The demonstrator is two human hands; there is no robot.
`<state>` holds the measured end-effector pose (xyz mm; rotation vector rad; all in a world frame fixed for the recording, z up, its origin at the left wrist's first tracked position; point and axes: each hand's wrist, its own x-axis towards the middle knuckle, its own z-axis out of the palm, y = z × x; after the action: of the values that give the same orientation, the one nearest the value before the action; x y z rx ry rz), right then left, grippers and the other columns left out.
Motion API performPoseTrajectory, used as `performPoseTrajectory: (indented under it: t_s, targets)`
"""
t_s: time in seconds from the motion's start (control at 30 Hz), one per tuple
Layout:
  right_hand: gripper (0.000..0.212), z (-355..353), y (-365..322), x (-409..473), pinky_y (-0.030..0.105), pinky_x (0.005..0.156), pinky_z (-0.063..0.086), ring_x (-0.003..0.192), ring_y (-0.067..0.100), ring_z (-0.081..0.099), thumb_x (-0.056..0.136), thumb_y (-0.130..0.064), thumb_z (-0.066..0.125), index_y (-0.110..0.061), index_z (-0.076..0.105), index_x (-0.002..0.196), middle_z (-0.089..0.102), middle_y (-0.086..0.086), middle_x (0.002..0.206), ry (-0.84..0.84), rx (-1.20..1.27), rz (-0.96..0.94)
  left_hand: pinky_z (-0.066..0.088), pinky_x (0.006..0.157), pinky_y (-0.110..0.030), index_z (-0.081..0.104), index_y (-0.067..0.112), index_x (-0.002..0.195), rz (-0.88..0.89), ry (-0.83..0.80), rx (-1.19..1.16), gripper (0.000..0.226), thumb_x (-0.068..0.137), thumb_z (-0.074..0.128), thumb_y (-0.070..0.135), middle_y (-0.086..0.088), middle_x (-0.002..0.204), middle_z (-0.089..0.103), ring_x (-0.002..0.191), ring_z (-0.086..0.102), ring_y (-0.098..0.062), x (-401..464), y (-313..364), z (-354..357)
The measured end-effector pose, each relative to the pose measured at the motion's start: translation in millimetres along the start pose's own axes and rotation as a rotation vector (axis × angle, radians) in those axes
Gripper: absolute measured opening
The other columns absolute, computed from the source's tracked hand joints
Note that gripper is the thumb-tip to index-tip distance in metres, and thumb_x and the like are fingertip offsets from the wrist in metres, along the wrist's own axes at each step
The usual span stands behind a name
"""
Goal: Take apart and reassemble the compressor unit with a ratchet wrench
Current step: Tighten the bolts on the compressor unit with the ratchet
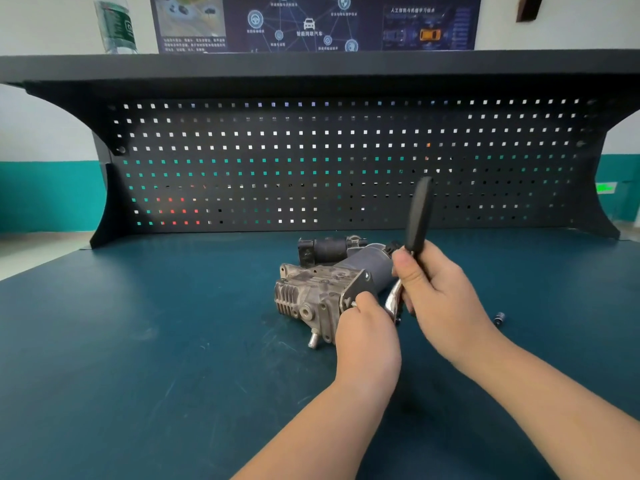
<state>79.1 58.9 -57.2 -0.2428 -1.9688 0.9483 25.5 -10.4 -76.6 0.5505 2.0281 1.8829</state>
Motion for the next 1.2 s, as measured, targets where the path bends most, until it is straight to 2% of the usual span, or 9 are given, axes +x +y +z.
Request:
performPoseTrajectory:
  t_s: [0.17, 0.27, 0.43, 0.53, 0.6, 0.7, 0.9, 1.0, 1.2]
  targets:
    - [0.036, 2, 13, 6, 0.017, 0.036, 0.021, 0.029, 0.009, 0.026, 0.1, -0.033, 0.045, -0.011, 0.044, 0.07, 0.037, 0.0, 0.041, 0.043, 0.518, 0.812, 0.036, 0.071, -0.03, 0.051, 0.007, 0.076, -0.003, -0.023, 0.007, 0.036, 0.097, 0.024, 0.016, -0.008, 0.086, 0.058, 0.082, 0.05, -0.025, 0, 4, 1]
    - [0.035, 7, 16, 2, 0.013, 0.03, 0.02, 0.027, 0.007, 0.025, 0.098, -0.031, 0.048, -0.013, 0.042, 0.069, 0.035, -0.003, 0.04, 0.042, 0.755, 1.003, 0.033, 0.067, -0.027, 0.051, 0.008, 0.072, 0.005, -0.027, 0.025, 0.038, 0.098, 0.025, 0.019, -0.002, 0.074, 0.054, 0.079, 0.05, -0.025, 1, 3, 1]
    - [0.033, 5, 11, 4, 0.021, 0.038, 0.032, 0.035, 0.006, 0.036, 0.098, -0.037, 0.043, -0.014, 0.048, 0.075, 0.042, -0.007, 0.041, 0.121, 0.38, 0.357, 0.04, 0.086, -0.034, 0.057, 0.001, 0.101, 0.043, -0.053, 0.076, 0.039, 0.098, 0.023, 0.019, -0.019, 0.107, 0.061, 0.103, 0.053, -0.033, 2, 1, 1]
    - [0.025, 1, 4, -3, 0.011, 0.049, 0.037, 0.049, 0.0, 0.046, 0.09, -0.048, 0.038, -0.029, 0.048, 0.078, 0.052, -0.015, 0.054, 0.011, 0.011, -0.069, 0.039, 0.06, -0.025, 0.055, 0.006, 0.084, 0.056, -0.051, 0.088, 0.037, 0.099, 0.023, 0.019, -0.007, 0.081, 0.057, 0.076, 0.053, -0.018, 5, -1, 1]
    - [0.025, 1, 5, -3, 0.01, 0.05, 0.037, 0.05, -0.001, 0.046, 0.09, -0.048, 0.037, -0.029, 0.047, 0.078, 0.053, -0.017, 0.055, 0.011, -0.031, -0.09, 0.028, 0.051, -0.02, 0.049, 0.013, 0.071, 0.016, -0.039, 0.045, 0.038, 0.099, 0.023, 0.018, 0.001, 0.07, 0.048, 0.064, 0.043, -0.008, 3, 1, 1]
    - [0.032, 4, 7, 4, 0.019, 0.045, 0.036, 0.041, 0.003, 0.04, 0.098, -0.042, 0.039, -0.018, 0.049, 0.078, 0.045, -0.01, 0.045, 0.082, 0.036, 0.232, 0.029, 0.052, -0.022, 0.049, 0.013, 0.068, -0.018, -0.023, -0.015, 0.039, 0.098, 0.025, 0.019, 0.001, 0.068, 0.049, 0.063, 0.042, -0.008, 4, 1, 2]
    - [0.038, 9, 18, 0, 0.011, 0.031, 0.023, 0.025, 0.006, 0.029, 0.1, -0.029, 0.045, -0.012, 0.04, 0.066, 0.036, -0.003, 0.037, 0.032, 0.829, 1.084, 0.032, 0.053, -0.023, 0.049, 0.012, 0.063, -0.026, -0.005, -0.02, 0.041, 0.096, 0.026, 0.021, 0.001, 0.065, 0.051, 0.061, 0.043, -0.008, 5, 2, 1]
    - [0.035, 11, 18, 2, 0.011, 0.033, 0.024, 0.027, 0.007, 0.028, 0.099, -0.031, 0.048, -0.012, 0.043, 0.069, 0.036, -0.003, 0.039, 0.104, 0.804, 0.904, 0.036, 0.066, -0.03, 0.049, 0.013, 0.067, -0.01, -0.014, -0.005, 0.039, 0.097, 0.024, 0.02, 0.0, 0.071, 0.053, 0.071, 0.049, -0.017, 4, 3, -1]
    - [0.026, 3, 4, -4, 0.014, 0.048, 0.036, 0.049, 0.002, 0.046, 0.095, -0.049, 0.037, -0.03, 0.048, 0.08, 0.053, -0.012, 0.055, 0.006, 0.002, -0.101, 0.039, 0.082, -0.036, 0.055, 0.002, 0.1, 0.011, -0.055, 0.029, 0.036, 0.099, 0.022, 0.017, -0.017, 0.097, 0.057, 0.099, 0.053, -0.032, 1, 2, -2]
